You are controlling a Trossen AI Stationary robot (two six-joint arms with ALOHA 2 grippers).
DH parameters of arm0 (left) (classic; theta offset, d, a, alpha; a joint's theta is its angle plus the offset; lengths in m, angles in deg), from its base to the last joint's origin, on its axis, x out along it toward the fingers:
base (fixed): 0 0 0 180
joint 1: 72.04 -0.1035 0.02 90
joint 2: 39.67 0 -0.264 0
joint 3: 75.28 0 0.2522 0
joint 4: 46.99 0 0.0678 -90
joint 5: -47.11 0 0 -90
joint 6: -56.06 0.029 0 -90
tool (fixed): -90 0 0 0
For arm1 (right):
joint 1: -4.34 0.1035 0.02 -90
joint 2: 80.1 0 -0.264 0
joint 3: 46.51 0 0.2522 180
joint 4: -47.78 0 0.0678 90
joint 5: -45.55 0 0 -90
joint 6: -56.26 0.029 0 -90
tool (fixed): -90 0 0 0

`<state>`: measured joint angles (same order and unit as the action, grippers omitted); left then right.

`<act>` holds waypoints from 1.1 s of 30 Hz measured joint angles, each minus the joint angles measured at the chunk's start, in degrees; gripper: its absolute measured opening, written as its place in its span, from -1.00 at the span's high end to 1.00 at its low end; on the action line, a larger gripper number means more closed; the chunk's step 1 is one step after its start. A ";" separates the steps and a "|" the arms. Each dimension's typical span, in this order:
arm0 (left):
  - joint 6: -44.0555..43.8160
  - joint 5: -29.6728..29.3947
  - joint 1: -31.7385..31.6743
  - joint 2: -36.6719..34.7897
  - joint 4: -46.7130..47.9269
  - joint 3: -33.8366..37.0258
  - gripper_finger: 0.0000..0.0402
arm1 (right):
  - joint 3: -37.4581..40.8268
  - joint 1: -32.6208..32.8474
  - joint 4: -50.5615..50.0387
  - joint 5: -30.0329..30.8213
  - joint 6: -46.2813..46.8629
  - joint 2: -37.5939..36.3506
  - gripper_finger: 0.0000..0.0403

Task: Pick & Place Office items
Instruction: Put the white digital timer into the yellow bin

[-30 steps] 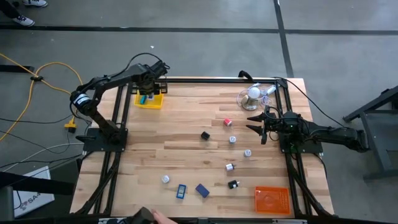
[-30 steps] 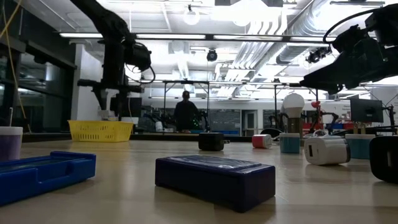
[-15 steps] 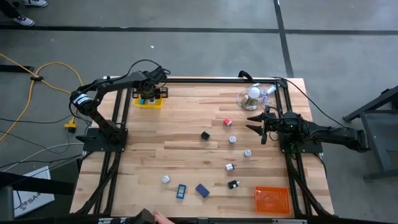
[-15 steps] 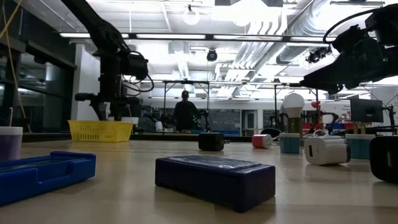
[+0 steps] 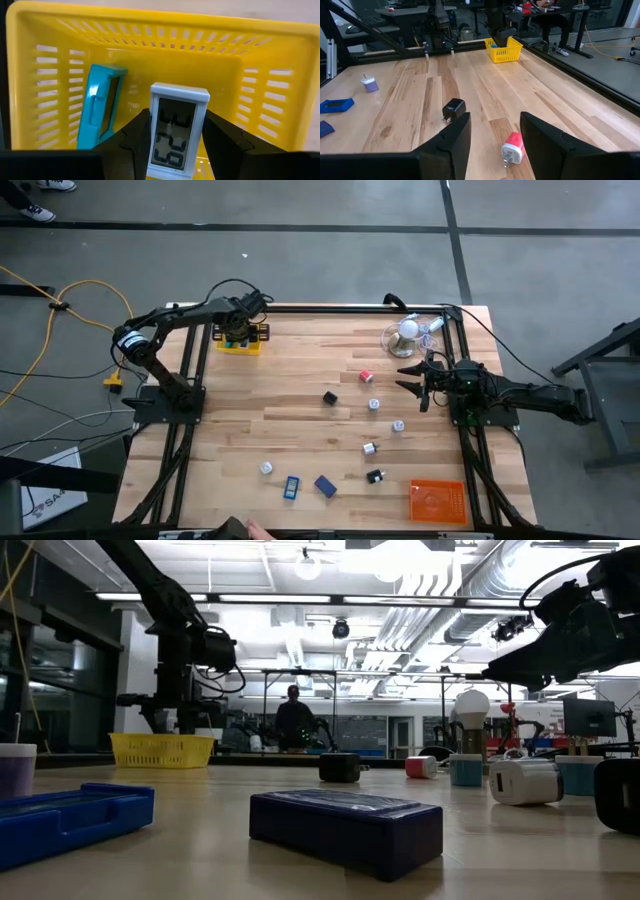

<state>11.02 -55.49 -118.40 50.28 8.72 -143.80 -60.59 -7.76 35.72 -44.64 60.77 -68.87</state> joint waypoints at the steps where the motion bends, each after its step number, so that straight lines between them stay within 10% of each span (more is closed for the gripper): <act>1: 0.40 0.04 -0.14 0.00 -0.63 0.20 0.28 | 0.01 -0.01 -0.01 -0.01 0.00 0.00 0.22; 33: 0.42 0.28 -0.89 0.04 -0.72 1.41 0.21 | 0.00 0.00 -0.01 -0.01 0.00 -0.01 0.22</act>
<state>11.44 -55.21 -119.29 50.32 8.00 -142.39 -60.58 -7.76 35.71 -44.65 60.77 -68.88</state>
